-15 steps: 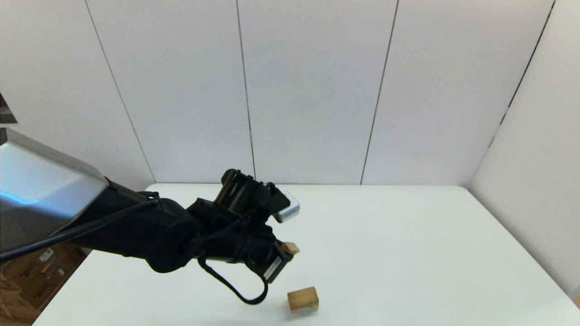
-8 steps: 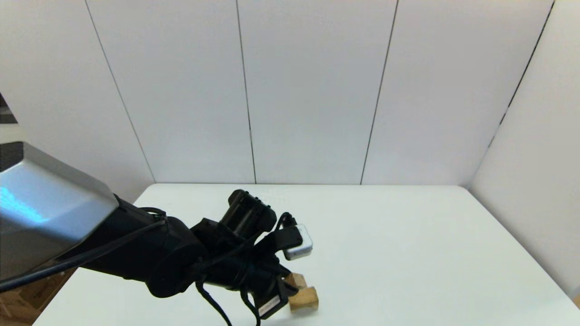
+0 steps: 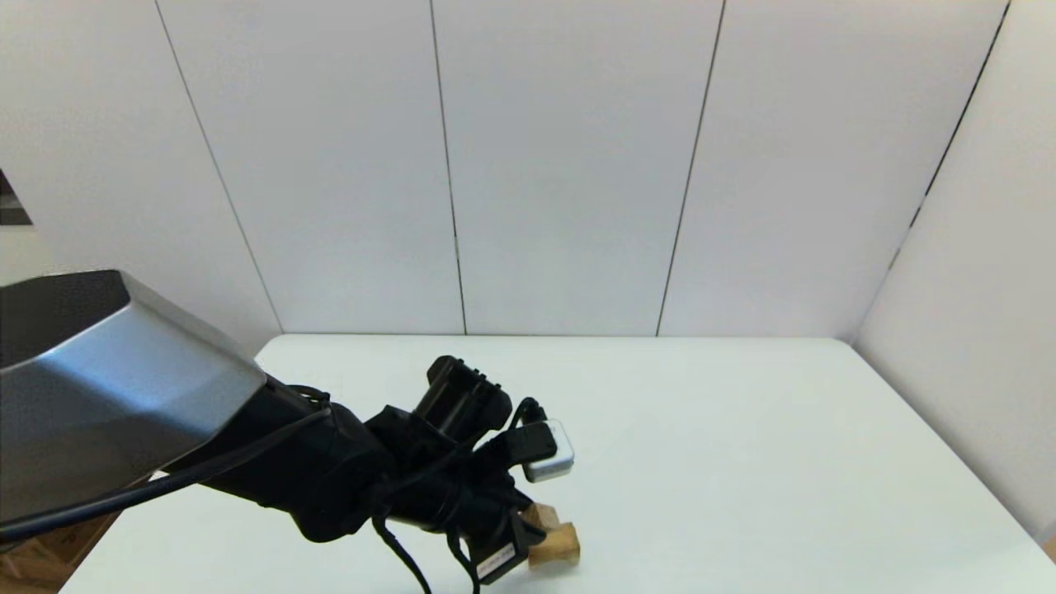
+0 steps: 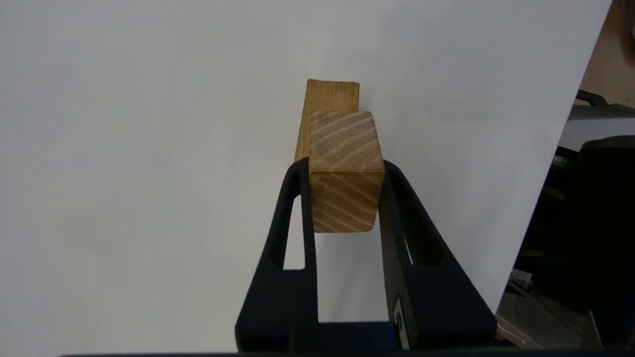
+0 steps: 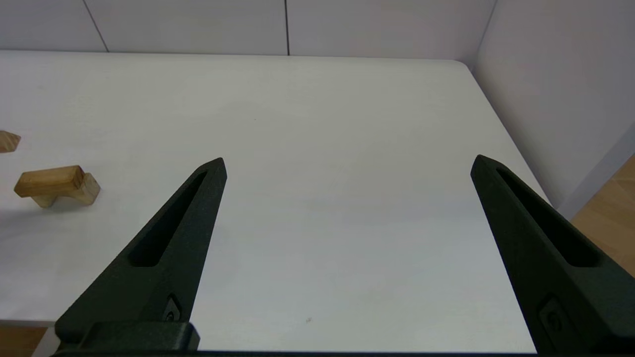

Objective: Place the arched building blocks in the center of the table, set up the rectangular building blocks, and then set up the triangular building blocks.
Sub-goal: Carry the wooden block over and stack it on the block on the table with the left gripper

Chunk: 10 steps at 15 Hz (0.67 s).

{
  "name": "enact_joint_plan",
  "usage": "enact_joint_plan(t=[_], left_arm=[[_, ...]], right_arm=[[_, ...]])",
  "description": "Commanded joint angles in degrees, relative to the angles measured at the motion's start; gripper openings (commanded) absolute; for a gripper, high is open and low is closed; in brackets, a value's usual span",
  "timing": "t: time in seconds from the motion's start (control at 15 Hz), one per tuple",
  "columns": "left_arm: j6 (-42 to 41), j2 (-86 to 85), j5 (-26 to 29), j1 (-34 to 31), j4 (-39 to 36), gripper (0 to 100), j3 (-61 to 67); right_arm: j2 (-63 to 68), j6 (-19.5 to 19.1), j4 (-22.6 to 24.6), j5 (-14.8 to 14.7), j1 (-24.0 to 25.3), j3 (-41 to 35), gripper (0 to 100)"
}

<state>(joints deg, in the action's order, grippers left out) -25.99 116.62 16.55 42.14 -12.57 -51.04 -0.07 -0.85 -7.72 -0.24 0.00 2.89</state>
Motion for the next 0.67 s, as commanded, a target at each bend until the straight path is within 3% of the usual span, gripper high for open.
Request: enact_joint_plan(t=[0.07, 0.67], left_arm=[[0.24, 3.00, 0.06, 1.19, -3.78, 0, 0.59], [0.41, 8.45, -0.30, 2.59, -8.53, 0, 1.12]], right_arm=[[-0.01, -0.03, -0.02, -0.02, 0.00, 0.01, 100], [-0.01, -0.03, -0.02, -0.02, 0.00, 0.01, 100]])
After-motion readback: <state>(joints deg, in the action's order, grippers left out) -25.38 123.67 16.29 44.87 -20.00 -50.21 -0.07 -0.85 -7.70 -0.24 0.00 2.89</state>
